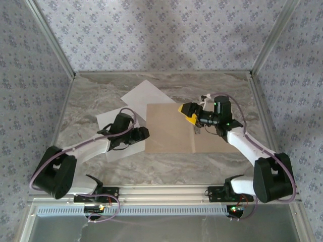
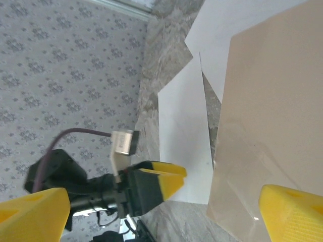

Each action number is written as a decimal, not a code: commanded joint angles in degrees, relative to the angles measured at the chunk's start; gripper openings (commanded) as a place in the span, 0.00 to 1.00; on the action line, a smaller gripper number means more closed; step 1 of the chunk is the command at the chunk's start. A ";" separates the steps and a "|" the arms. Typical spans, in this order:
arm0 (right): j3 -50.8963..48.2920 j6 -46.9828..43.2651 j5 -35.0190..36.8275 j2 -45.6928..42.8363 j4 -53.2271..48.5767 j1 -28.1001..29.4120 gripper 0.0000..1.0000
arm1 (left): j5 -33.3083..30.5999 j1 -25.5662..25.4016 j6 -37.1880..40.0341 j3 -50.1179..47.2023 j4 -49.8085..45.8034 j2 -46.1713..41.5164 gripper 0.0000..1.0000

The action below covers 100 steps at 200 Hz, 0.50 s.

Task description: Put the files into the folder

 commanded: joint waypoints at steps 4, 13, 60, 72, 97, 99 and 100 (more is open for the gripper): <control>5.18 -2.66 2.86 3.11 -1.77 3.76 0.97 | -6.27 2.43 1.95 2.13 -10.55 -5.88 0.67; 6.86 -3.39 3.82 4.72 -2.88 5.52 0.97 | -6.70 3.90 2.63 1.88 -12.74 -8.03 0.69; 16.53 -5.68 9.30 15.16 -8.28 14.42 0.93 | -12.83 12.01 4.95 0.93 -24.29 -18.03 0.95; 19.60 -6.59 11.09 18.13 -10.51 16.69 0.93 | -13.53 14.71 5.36 0.63 -26.15 -19.58 0.99; 26.91 -7.69 14.58 24.46 -15.03 20.74 0.90 | -13.81 20.45 6.30 -0.27 -28.52 -21.08 1.00; 27.48 -7.85 14.90 24.96 -15.43 21.03 0.90 | -13.75 20.74 6.43 -0.37 -28.57 -21.12 1.00; 27.73 -7.86 15.07 25.22 -15.62 21.12 0.90 | -13.77 20.92 6.48 -0.40 -28.61 -21.16 1.00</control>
